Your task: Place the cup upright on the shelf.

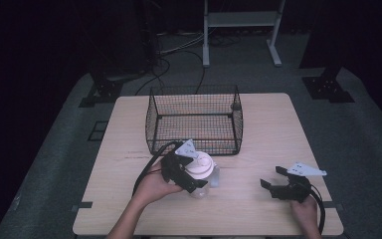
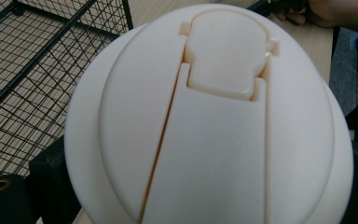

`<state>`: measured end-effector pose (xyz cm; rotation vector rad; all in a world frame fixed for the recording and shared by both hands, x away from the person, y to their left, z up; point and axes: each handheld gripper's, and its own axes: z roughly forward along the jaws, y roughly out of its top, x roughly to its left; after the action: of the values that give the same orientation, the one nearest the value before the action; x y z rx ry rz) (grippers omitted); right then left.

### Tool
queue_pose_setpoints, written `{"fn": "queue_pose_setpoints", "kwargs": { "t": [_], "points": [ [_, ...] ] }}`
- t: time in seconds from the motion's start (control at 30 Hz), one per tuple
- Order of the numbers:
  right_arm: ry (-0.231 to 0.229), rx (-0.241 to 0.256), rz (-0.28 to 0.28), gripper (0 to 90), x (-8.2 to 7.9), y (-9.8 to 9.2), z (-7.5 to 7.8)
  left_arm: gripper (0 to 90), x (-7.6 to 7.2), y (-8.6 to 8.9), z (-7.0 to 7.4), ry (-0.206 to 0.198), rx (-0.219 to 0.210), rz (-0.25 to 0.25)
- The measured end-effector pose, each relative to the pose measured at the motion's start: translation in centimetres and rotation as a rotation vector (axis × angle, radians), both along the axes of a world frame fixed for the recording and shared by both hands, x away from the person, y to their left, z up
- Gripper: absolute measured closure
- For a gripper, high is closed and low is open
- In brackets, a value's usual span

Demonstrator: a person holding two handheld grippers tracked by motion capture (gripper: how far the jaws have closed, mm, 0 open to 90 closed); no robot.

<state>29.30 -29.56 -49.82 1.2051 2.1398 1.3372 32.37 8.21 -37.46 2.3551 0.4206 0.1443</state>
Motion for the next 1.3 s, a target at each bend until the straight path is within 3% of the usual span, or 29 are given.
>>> {"fn": "queue_pose_setpoints", "kwargs": {
  "t": [0.4, 1.3],
  "points": [
    [-0.005, 0.000, 0.002, 12.9, 0.0, 0.0, 0.0, 5.5, 0.6, -0.5, 1.9, -0.023, 0.034, -0.021],
    [-0.003, 0.005, 0.001, 12.9, 0.0, -0.1, 0.0, 5.5, 4.2, -3.3, 11.4, -0.089, 0.108, -0.048]
  ]
}}
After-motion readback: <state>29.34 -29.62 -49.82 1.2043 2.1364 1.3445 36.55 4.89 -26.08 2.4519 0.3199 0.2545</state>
